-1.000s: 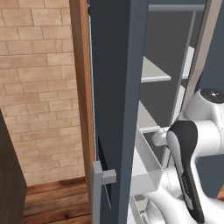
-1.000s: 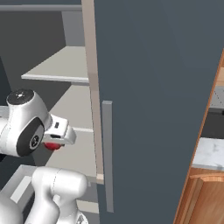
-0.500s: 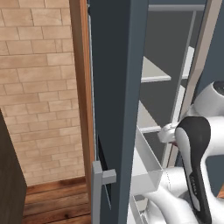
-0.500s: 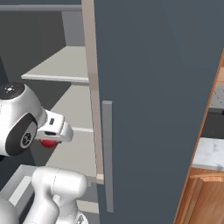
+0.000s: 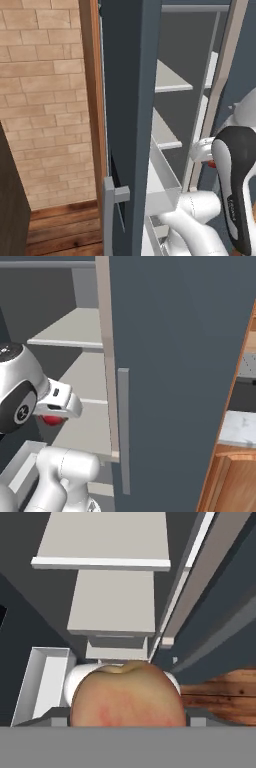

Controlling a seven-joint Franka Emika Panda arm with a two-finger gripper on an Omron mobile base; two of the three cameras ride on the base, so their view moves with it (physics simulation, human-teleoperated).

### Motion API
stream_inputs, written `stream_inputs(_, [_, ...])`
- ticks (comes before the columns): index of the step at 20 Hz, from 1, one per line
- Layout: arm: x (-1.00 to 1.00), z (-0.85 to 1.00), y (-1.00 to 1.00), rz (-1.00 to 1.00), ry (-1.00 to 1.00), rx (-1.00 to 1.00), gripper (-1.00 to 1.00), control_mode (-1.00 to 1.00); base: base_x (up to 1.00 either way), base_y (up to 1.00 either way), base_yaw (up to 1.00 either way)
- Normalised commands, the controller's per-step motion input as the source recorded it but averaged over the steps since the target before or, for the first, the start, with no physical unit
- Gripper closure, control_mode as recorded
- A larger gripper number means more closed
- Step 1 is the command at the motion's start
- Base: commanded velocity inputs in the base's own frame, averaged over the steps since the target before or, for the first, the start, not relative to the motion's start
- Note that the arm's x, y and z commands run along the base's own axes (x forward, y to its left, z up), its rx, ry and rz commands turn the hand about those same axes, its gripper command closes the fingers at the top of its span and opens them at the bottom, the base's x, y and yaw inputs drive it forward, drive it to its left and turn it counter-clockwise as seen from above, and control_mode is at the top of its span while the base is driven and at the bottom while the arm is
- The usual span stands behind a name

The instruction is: Take the broccoli, fish, and peach from the freezer and place them in the bowl on the counter.

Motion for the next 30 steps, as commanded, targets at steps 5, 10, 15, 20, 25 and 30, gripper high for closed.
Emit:
stream_inputs(5, [0.00, 0.00, 0.00, 0.00, 0.00, 0.00, 1.00, 1.00, -0.88, -0.79, 0.00])
stream_inputs(10, [0.00, 0.00, 0.00, 0.00, 0.00, 0.00, 1.00, 1.00, -0.27, -1.00, -0.01])
stream_inputs(15, [0.00, 0.00, 0.00, 0.00, 0.00, 0.00, 1.00, 1.00, 0.00, -1.00, 0.00])
stream_inputs(20, [0.00, 0.00, 0.00, 0.00, 0.00, 0.00, 1.00, 1.00, 0.00, -1.00, 0.00])
stream_inputs(25, [0.00, 0.00, 0.00, 0.00, 0.00, 0.00, 1.00, 1.00, 0.06, -1.00, -0.01])
stream_inputs(30, [0.00, 0.00, 0.00, 0.00, 0.00, 0.00, 1.00, 1.00, 0.19, -1.00, -0.05])
